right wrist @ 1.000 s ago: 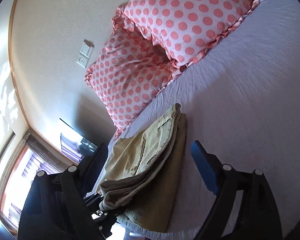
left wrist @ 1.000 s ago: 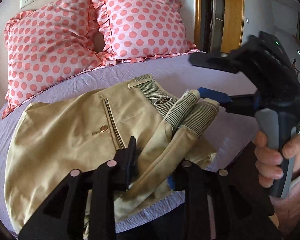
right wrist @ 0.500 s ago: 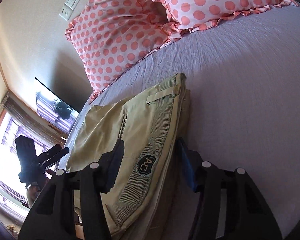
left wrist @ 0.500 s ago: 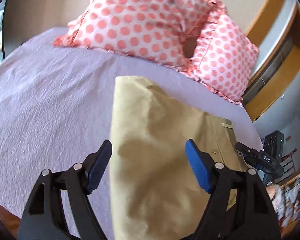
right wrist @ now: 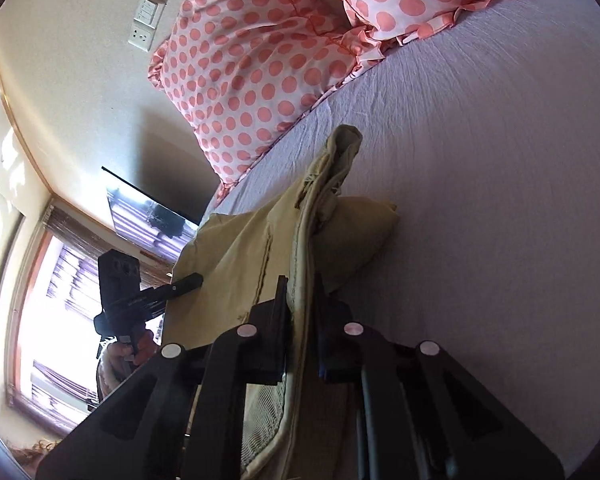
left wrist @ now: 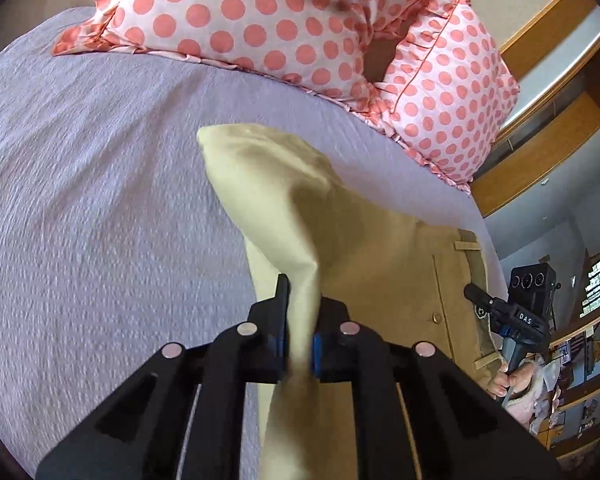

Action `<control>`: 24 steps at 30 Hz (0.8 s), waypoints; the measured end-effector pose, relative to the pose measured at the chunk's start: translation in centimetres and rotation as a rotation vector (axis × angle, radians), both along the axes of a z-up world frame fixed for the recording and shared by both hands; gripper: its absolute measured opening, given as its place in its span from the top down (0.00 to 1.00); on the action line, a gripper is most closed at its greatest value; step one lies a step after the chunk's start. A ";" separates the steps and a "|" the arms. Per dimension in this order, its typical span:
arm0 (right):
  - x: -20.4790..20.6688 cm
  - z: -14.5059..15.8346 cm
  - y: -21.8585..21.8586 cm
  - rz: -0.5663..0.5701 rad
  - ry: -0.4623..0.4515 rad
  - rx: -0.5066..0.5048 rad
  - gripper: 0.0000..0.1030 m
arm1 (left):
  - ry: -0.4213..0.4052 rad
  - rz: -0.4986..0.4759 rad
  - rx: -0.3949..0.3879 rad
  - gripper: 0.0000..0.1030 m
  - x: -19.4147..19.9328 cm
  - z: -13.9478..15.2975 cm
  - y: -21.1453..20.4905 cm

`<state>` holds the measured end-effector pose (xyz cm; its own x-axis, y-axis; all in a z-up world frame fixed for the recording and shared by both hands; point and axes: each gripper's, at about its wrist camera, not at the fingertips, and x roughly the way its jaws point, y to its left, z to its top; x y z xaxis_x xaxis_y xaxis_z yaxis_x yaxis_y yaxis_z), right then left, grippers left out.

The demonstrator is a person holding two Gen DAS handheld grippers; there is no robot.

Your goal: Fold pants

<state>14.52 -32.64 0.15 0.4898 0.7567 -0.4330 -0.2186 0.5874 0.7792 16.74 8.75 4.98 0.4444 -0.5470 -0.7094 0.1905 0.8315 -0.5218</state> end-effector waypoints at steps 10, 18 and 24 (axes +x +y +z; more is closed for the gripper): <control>8.2 4.1 -1.2 -0.131 -0.070 -0.063 0.91 | -0.140 0.053 0.049 0.93 7.9 2.9 -3.6; 7.6 4.9 -3.2 -0.349 -0.065 -0.410 0.50 | -0.127 0.257 0.211 0.69 8.9 1.2 -0.8; 4.1 5.1 0.0 -0.117 -0.110 -0.195 0.32 | -0.275 0.097 0.092 0.48 2.2 4.2 -3.3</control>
<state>18.59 -32.63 5.28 0.6213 0.5993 -0.5047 -0.2175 0.7508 0.6237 18.99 5.42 9.15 0.6737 -0.4317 -0.5997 0.2321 0.8942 -0.3829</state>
